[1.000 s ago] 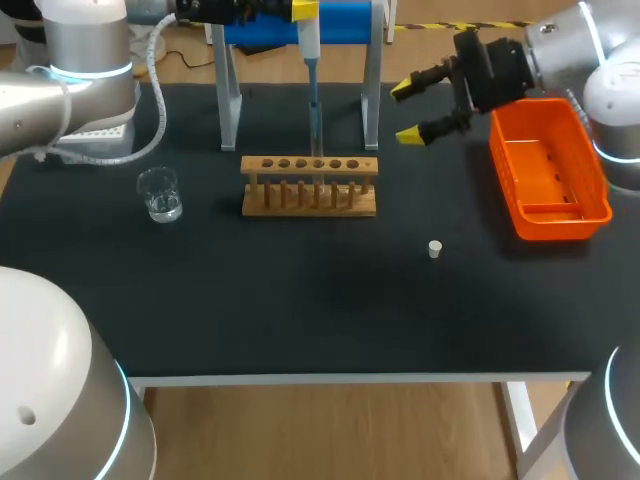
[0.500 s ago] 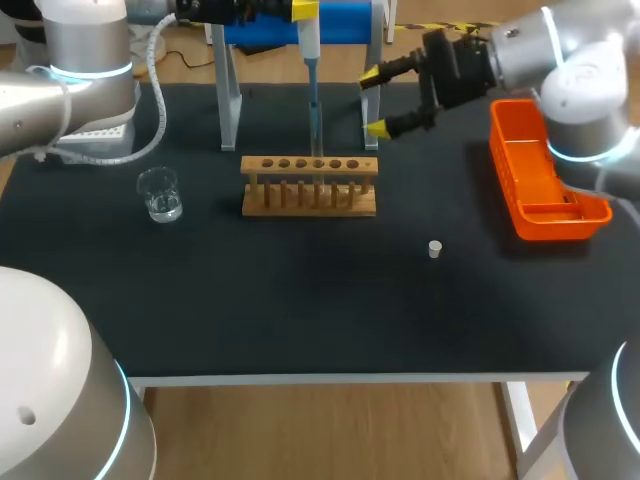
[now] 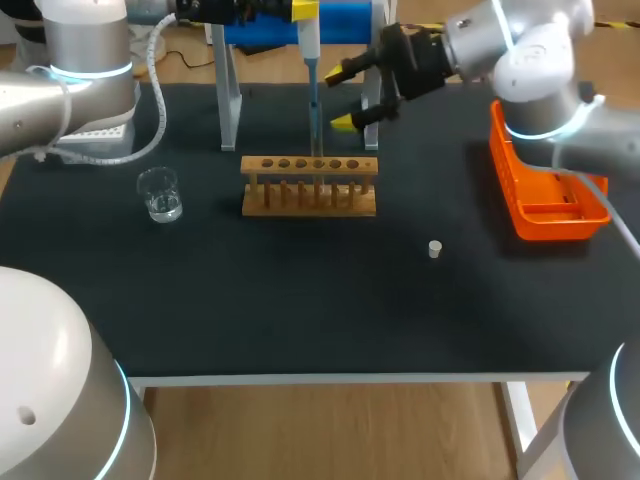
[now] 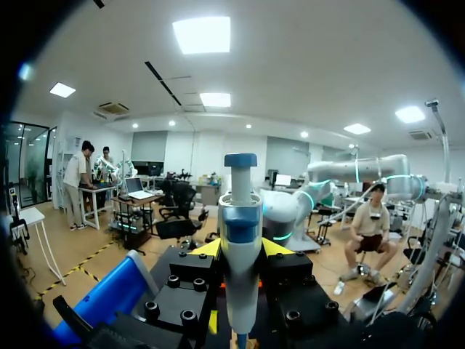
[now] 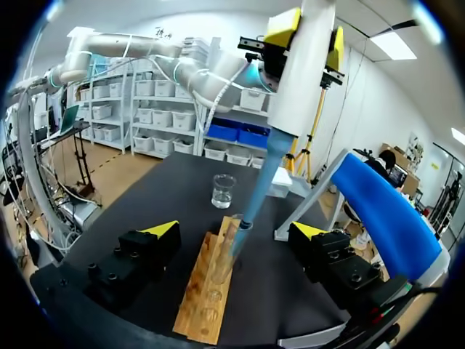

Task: Invert the test tube, pick up the pipette, mount the tip to pipette, aspirate from beaker and dispense into the tube, eject the tip, return the pipette, and cap with the stopper.

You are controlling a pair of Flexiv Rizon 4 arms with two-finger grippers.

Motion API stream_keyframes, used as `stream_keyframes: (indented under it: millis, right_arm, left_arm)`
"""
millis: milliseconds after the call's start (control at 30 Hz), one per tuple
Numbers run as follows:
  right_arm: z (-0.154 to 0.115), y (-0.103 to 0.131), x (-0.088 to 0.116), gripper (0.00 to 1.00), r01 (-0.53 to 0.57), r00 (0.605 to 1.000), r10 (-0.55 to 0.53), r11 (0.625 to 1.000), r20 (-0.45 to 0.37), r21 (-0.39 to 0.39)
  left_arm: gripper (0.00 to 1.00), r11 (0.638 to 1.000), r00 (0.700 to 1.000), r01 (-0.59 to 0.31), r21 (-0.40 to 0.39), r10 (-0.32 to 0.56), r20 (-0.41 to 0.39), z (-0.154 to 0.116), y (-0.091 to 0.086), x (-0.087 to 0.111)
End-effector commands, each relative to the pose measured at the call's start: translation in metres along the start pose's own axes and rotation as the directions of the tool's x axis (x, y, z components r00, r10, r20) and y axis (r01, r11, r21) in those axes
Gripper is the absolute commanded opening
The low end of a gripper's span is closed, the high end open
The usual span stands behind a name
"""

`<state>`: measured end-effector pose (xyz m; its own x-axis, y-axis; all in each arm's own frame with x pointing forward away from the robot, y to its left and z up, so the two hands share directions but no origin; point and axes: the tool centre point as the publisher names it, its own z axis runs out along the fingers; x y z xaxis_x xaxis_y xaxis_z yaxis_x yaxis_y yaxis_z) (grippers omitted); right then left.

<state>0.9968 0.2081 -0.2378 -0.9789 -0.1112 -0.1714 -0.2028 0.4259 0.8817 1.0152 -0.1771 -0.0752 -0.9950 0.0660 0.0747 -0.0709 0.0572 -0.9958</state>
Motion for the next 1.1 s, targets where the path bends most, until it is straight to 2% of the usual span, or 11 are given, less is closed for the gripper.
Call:
stream_keyframes:
  millis: [33, 233, 633, 900, 1100]
  right_arm:
    - [0.016, -0.006, -0.015, 1.0, -0.007, 0.999, 0.007, 1.0, -0.032, 0.004]
    - [0.027, -0.008, -0.021, 1.0, -0.007, 0.997, 0.007, 1.0, -0.077, -0.009]
    - [0.041, -0.015, -0.018, 1.0, -0.003, 0.996, 0.002, 1.0, -0.088, -0.016]
    - [0.048, -0.02, -0.012, 1.0, -0.002, 0.999, 0.003, 1.0, -0.047, 0.023]
    - [0.053, -0.026, -0.013, 1.0, -0.044, 0.999, 0.044, 0.997, -0.003, 0.057]
  left_arm:
    - [0.0, 1.0, 1.0, 0.001, -0.002, -0.001, -0.001, 0.0, -0.001, 0.0]
    - [0.0, 1.0, 1.0, 0.001, -0.002, -0.001, -0.001, 0.0, -0.001, 0.0]
    - [0.0, 1.0, 1.0, 0.001, -0.002, -0.001, -0.001, 0.0, -0.001, 0.0]
    - [0.0, 1.0, 1.0, 0.001, -0.002, -0.001, -0.001, 0.0, -0.001, 0.0]
    - [0.0, 1.0, 1.0, 0.001, -0.002, -0.001, -0.001, 0.0, -0.001, 0.0]
